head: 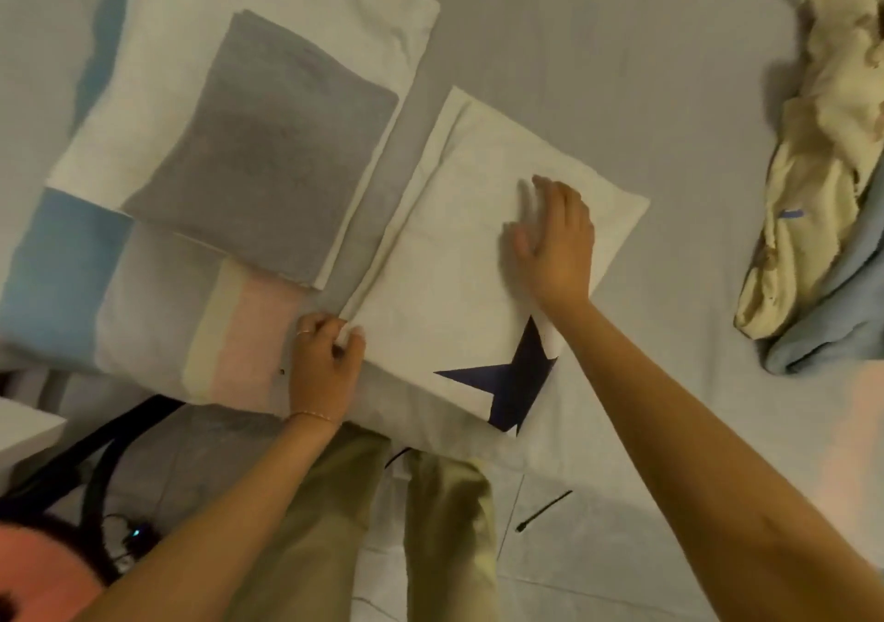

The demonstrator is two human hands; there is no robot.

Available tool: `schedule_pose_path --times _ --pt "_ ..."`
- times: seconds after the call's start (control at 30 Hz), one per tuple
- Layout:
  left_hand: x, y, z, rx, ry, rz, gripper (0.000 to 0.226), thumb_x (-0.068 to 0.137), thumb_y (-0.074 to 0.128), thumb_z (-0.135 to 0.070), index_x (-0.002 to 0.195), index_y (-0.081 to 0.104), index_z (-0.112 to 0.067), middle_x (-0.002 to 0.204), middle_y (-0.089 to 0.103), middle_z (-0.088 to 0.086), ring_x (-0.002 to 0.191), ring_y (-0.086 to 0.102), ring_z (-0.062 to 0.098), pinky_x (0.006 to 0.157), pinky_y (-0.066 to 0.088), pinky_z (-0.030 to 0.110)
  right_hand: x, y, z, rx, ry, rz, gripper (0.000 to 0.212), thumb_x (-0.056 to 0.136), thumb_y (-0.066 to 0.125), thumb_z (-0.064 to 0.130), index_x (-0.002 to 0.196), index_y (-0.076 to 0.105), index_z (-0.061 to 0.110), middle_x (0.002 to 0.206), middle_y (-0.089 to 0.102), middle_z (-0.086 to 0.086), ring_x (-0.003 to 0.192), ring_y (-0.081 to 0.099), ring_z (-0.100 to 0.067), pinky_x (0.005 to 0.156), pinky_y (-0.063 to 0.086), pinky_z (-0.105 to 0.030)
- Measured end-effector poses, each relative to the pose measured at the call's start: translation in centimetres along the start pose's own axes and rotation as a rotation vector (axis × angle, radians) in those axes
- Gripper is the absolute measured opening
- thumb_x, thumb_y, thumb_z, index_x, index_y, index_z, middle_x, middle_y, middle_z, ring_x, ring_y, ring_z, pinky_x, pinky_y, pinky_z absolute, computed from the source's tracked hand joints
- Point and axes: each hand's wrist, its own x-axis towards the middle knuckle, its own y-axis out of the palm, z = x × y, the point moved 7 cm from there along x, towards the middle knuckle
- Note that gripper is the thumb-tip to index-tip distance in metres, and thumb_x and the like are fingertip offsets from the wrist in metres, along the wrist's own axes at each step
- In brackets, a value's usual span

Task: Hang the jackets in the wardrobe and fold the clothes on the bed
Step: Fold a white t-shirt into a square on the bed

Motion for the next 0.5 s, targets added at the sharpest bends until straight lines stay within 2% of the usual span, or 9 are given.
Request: schedule_pose_path --times 0.03,0.1,0.17,0.27,0.33,0.4,0.5 --pt "0.1 0.1 0.1 -0.014 -0.011 -0.030 0.014 0.089 0.060 -0.015 0.084 0.061 -0.002 0.101 0.045 0.009 0.083 0.047 0.022 0.075 0.037 0.023 3.0 0.4 0.8 0.005 0.019 0.049 0.058 0.089 0.059 0.029 0.140 0.039 0.015 0.140 0.044 -0.008 0.130 0.039 -0.025 0.108 0.027 -0.039" --pt "0.2 0.2 0.5 -0.005 -0.020 -0.092 0.017 0.085 0.066 -0.015 0.089 0.065 0.001 0.106 0.045 0.015 0.086 0.048 0.027 0.077 0.042 0.031 7.8 1.5 2.2 -0.054 0.052 0.184 0.057 0.086 0.063 0.035 0.137 0.041 0.021 0.136 0.047 -0.001 0.128 0.039 -0.021 0.106 0.022 -0.037" --pt "0.3 0.1 0.8 0.013 -0.031 -0.124 0.020 0.085 0.066 -0.015 0.094 0.066 0.003 0.106 0.046 0.019 0.085 0.046 0.025 0.076 0.039 0.027 10.8 2.2 3.5 -0.139 0.016 0.274 0.046 0.082 0.067 0.036 0.124 0.051 0.022 0.117 0.054 0.004 0.115 0.047 -0.019 0.097 0.023 -0.033" --pt "0.1 0.0 0.7 0.016 -0.023 -0.115 0.024 0.087 0.064 -0.017 0.099 0.066 0.003 0.102 0.049 0.017 0.076 0.047 0.020 0.072 0.037 0.024 11.8 2.9 4.5 0.045 0.017 0.388 0.035 0.081 0.071 0.026 0.110 0.054 0.018 0.083 0.051 0.010 0.084 0.051 -0.014 0.081 0.037 -0.027" --pt "0.1 -0.3 0.1 0.048 0.015 -0.141 0.021 0.085 0.066 -0.016 0.095 0.068 0.003 0.097 0.050 0.016 0.075 0.047 0.020 0.072 0.036 0.024 12.0 3.2 4.6 0.082 0.032 0.427 0.039 0.079 0.074 0.024 0.110 0.051 0.017 0.084 0.049 0.007 0.079 0.048 -0.013 0.071 0.039 -0.025" --pt "0.0 -0.6 -0.2 0.143 0.025 -0.170 0.017 0.082 0.070 -0.016 0.088 0.070 0.000 0.097 0.051 0.019 0.083 0.045 0.026 0.075 0.033 0.025 12.3 3.1 4.1 -0.027 0.066 0.459 0.048 0.077 0.076 0.033 0.113 0.049 0.016 0.098 0.047 0.003 0.084 0.048 -0.014 0.073 0.038 -0.027" --pt "0.1 -0.8 -0.2 0.228 0.032 -0.133 0.026 0.082 0.061 -0.031 0.086 0.069 -0.006 0.092 0.057 0.015 0.084 0.050 0.032 0.073 0.044 0.038 12.7 2.8 3.8 -0.227 0.067 0.546 0.047 0.074 0.076 0.043 0.103 0.050 0.017 0.098 0.050 0.003 0.085 0.048 -0.017 0.074 0.038 -0.030"
